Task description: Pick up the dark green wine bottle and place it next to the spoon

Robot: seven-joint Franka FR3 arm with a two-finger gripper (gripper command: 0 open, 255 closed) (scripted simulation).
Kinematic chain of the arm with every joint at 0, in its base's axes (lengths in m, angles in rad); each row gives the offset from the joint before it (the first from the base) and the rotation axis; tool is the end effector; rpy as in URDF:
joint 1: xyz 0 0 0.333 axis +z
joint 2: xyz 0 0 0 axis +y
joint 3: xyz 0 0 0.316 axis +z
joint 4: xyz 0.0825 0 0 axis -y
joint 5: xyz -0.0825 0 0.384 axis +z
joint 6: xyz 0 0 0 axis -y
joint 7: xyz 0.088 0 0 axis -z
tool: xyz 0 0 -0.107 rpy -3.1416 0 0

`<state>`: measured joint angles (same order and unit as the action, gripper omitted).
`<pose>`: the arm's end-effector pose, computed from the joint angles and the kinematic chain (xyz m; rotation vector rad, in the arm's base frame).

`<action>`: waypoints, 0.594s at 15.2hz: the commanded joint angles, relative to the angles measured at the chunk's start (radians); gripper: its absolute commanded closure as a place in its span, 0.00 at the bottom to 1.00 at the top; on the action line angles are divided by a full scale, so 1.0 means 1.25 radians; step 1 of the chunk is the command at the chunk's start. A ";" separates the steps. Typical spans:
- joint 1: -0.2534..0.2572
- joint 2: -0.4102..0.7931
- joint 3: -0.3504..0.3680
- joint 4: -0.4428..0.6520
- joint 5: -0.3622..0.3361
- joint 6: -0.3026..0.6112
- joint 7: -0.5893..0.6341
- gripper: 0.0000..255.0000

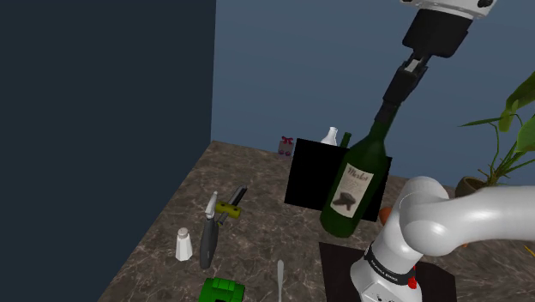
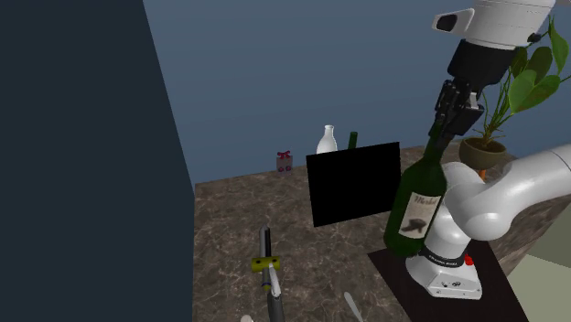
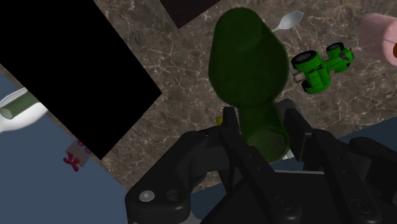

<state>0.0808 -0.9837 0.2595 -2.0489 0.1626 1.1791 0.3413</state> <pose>0.1549 0.1459 0.7233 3.0968 -0.0541 0.1631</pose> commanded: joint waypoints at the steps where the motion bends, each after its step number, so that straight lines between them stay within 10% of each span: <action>1: 0.003 -0.016 0.003 -0.033 0.004 0.018 0.000 1.00; 9: 0.014 -0.077 0.012 -0.154 0.017 0.079 -0.002 1.00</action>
<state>0.0960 -1.0701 0.2741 -2.2219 0.1828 1.2665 0.3397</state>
